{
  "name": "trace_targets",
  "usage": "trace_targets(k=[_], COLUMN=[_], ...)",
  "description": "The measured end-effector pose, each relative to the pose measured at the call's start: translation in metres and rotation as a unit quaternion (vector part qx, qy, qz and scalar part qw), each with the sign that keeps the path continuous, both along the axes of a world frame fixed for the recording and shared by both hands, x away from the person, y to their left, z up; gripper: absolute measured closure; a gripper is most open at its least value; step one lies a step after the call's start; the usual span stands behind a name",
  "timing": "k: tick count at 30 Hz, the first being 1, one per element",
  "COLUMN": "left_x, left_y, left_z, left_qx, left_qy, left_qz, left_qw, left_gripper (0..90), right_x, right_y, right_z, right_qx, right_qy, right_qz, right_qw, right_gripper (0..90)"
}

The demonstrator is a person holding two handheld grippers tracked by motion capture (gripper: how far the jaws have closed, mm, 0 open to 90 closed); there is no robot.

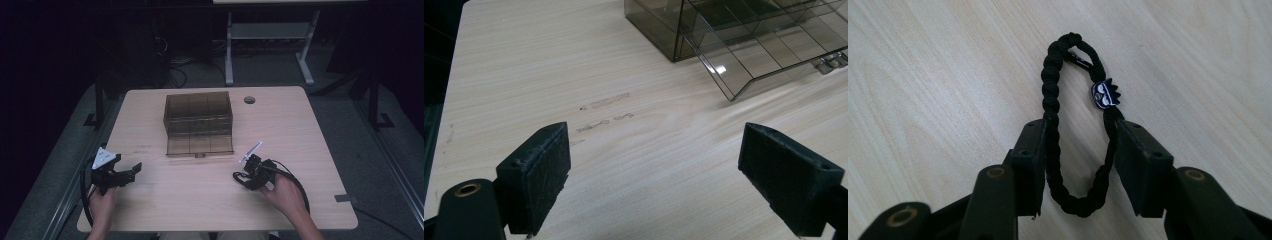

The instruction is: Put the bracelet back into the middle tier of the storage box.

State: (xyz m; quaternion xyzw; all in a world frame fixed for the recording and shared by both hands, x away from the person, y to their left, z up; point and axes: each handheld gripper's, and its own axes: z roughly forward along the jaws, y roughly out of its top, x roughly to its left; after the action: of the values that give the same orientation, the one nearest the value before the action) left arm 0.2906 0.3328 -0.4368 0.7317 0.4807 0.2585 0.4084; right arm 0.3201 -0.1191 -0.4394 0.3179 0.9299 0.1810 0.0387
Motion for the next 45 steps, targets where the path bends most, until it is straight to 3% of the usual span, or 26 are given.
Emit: trace_targets(k=[6, 18, 30, 45], left_x=[0.0, 0.0, 0.0, 0.0], left_y=[0.001, 0.001, 0.004, 0.005], left_z=[0.0, 0.0, 0.001, 0.0], left_qx=[0.0, -0.004, -0.01, -0.018], left_qy=[0.002, 0.002, 0.003, 0.002], left_qz=[0.0, 0.003, 0.005, 0.007], left_qw=[1.0, 1.0, 0.9999, 0.9998], left_gripper=[12.9, 12.9, 12.9, 12.9], right_x=[0.001, 0.003, 0.002, 0.011], right_y=[0.001, 0.0, -0.001, -0.001], right_z=[-0.002, -0.003, 0.001, 0.035], right_qx=[-0.004, 0.003, 0.011, 0.026], right_qy=[0.009, 0.022, 0.011, 0.0], right_qz=[0.0, 0.001, 0.004, 0.014], right_qw=[0.9999, 0.9997, 0.9999, 0.9996], right_gripper=[61.1, 80.8, 83.2, 83.1])
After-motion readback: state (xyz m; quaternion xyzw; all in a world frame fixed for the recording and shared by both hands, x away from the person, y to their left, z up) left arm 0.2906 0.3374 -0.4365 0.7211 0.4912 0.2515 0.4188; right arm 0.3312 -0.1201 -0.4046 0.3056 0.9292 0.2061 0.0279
